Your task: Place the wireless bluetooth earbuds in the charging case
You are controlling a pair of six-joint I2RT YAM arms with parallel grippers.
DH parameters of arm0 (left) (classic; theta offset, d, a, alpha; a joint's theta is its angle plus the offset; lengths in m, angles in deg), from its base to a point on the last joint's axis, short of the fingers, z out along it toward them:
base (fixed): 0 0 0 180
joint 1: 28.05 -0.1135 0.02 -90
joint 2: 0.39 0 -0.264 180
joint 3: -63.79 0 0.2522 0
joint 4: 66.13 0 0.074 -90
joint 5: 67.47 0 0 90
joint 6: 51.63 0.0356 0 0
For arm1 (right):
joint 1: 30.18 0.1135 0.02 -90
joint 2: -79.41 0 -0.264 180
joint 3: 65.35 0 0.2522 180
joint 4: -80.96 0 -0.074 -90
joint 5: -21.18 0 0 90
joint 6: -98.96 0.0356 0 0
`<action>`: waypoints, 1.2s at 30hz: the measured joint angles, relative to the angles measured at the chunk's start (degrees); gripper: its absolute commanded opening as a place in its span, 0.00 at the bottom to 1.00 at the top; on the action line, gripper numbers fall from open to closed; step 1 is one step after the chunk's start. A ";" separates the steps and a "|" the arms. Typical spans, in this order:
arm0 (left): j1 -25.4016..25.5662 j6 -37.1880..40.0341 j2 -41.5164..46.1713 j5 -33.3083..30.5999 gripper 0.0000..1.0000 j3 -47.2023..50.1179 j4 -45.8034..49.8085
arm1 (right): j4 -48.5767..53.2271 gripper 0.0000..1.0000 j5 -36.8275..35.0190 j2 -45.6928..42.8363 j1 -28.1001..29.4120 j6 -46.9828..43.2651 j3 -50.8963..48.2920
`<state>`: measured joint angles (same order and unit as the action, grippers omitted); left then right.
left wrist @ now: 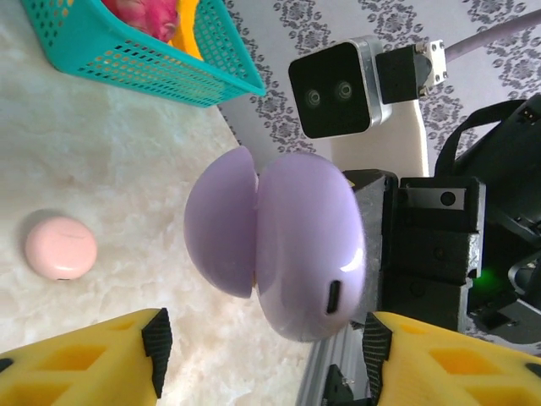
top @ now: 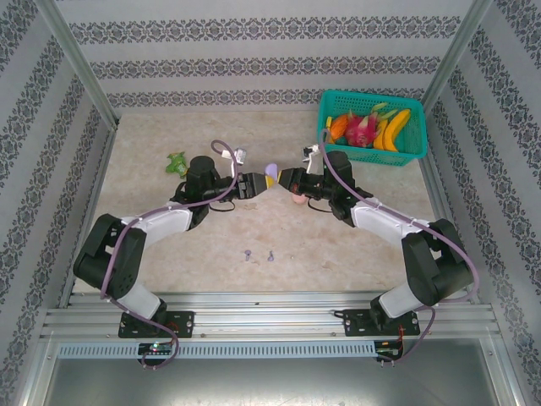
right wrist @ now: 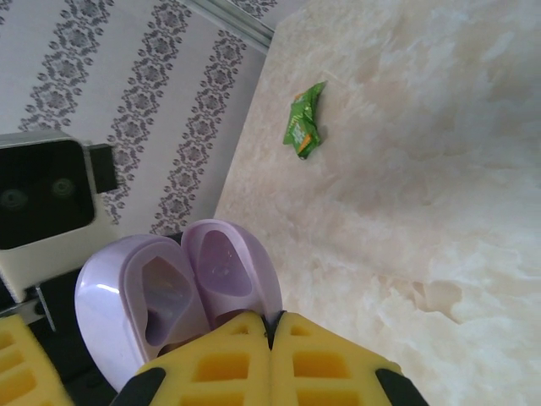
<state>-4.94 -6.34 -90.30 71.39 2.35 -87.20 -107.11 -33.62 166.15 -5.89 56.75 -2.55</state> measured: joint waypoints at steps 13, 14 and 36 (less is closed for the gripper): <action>-1.36 29.14 0.46 -0.57 0.79 -27.80 48.43 | 18.53 0.00 -5.62 -1.53 -0.11 -21.03 6.43; -1.40 31.36 -0.81 -0.02 0.79 -29.99 51.87 | 20.17 0.00 -6.32 -1.53 0.02 -22.91 6.97; -1.49 54.90 -16.35 9.31 0.57 -46.73 88.37 | 34.77 0.00 -13.35 -1.05 6.03 -40.68 12.87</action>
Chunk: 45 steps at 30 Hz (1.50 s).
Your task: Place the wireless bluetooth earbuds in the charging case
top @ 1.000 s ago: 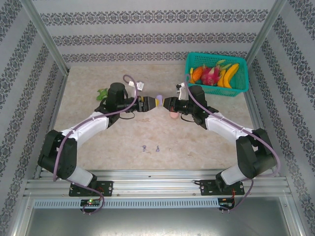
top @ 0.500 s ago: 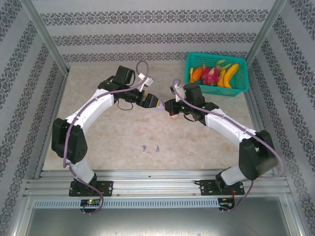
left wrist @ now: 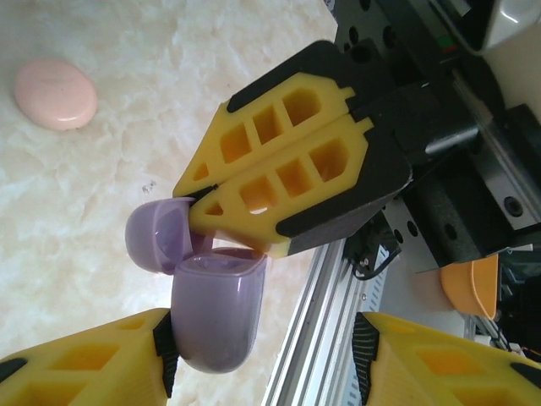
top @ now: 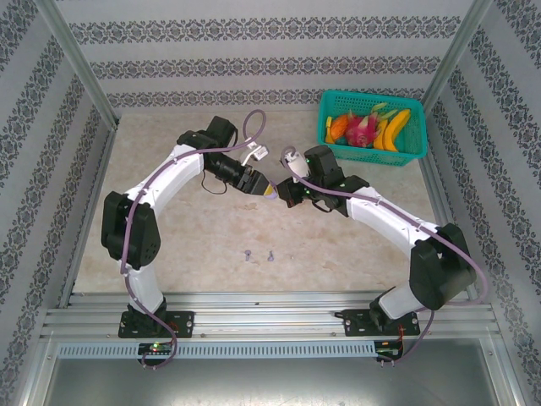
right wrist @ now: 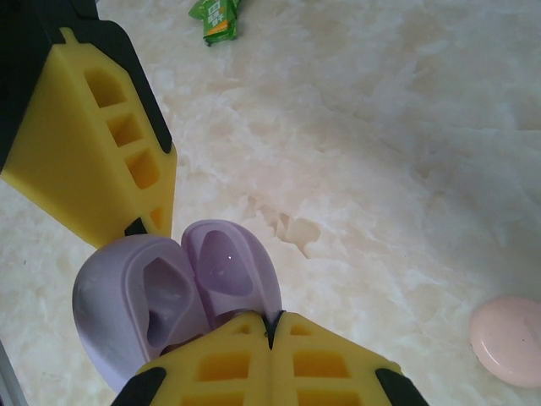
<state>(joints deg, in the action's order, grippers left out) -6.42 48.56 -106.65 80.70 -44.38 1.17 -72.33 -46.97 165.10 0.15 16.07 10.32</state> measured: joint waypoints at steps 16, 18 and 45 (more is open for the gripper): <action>0.00 1.46 -3.48 2.45 0.45 -0.02 1.60 | 2.08 0.00 -0.22 1.27 1.46 -1.57 2.14; 0.00 1.46 -3.48 2.56 0.45 -0.02 1.57 | 2.12 0.00 -0.22 1.51 1.44 -1.60 2.14; -1.18 2.93 -3.50 3.61 0.28 -0.02 1.55 | 2.34 0.00 -0.85 1.86 1.42 -2.62 2.58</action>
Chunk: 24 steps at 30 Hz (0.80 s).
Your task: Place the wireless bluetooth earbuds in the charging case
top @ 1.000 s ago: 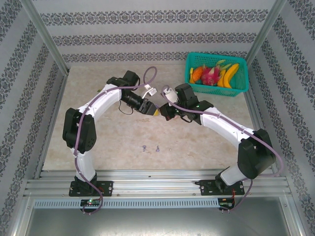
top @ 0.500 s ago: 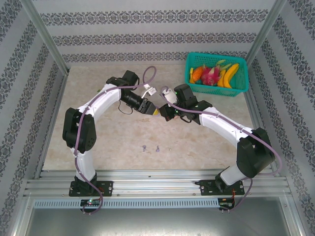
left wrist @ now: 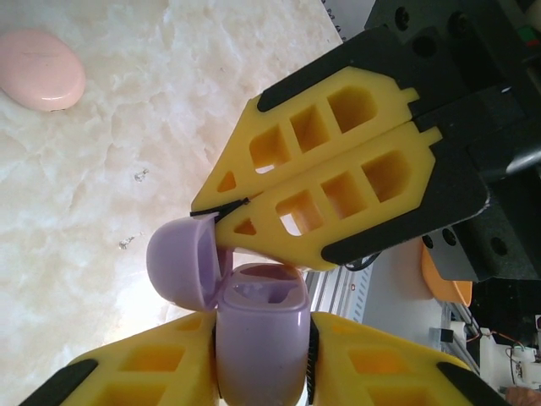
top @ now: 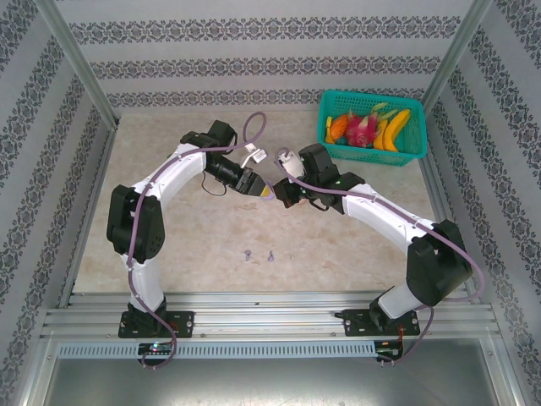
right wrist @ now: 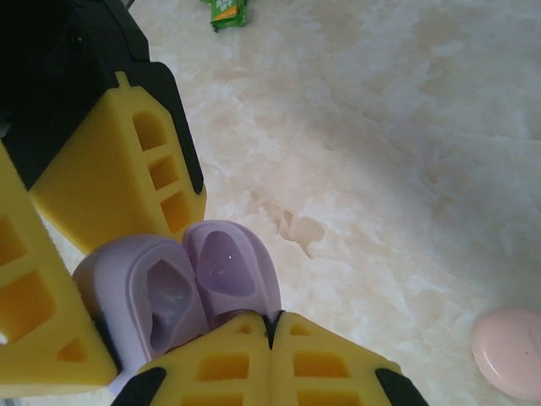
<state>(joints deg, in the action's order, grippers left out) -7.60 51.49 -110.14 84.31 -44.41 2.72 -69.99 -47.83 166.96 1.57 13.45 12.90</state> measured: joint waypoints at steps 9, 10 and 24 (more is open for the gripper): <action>-0.24 -0.02 0.00 0.37 0.13 0.15 -0.35 | 0.00 0.00 -0.02 0.00 -0.13 0.00 0.02; -0.26 -0.02 0.00 0.39 0.11 0.26 -0.50 | 0.02 0.01 -0.02 0.00 -0.13 0.02 0.02; -2.45 -6.19 6.97 -1.29 0.00 11.04 -13.97 | 0.85 0.62 -0.42 -10.23 -6.75 8.44 -1.81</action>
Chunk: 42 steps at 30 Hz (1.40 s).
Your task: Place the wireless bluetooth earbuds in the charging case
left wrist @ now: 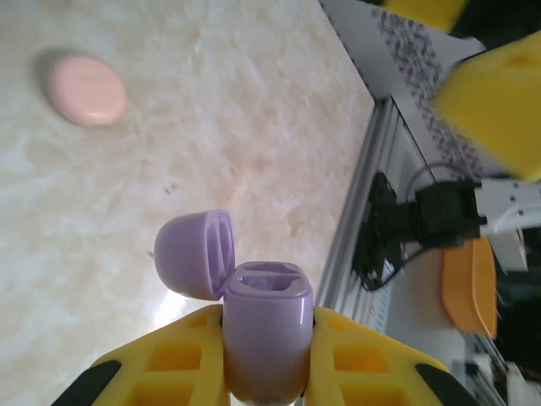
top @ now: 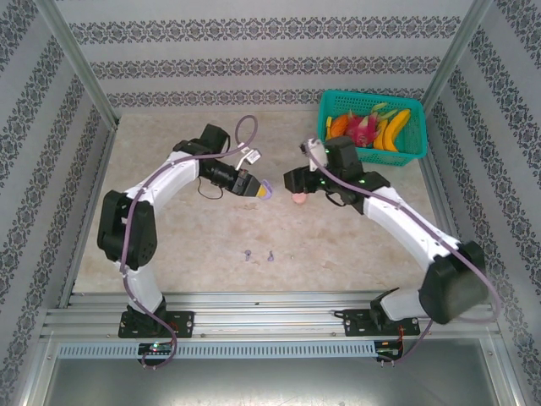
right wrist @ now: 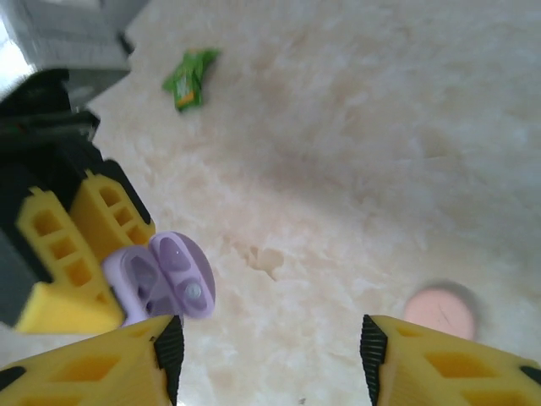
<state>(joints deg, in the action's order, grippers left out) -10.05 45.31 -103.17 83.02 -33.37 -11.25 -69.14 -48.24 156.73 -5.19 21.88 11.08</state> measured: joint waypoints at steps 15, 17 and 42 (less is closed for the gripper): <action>-2.27 -17.49 28.83 -24.39 0.00 32.00 -44.68 | 8.17 0.63 -10.49 -0.63 12.39 19.52 -6.54; -2.27 -18.82 31.21 -28.59 0.00 36.72 -49.62 | 9.07 0.63 -12.79 1.20 14.84 21.92 -6.78; -2.27 -25.44 40.06 -55.67 0.00 56.43 -76.37 | 15.61 0.54 -24.39 25.99 34.53 42.27 7.04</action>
<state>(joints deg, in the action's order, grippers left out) -12.33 19.86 -63.11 27.35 23.07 -87.61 -53.54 -72.63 182.72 29.35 64.16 18.12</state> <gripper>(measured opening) 0.196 0.546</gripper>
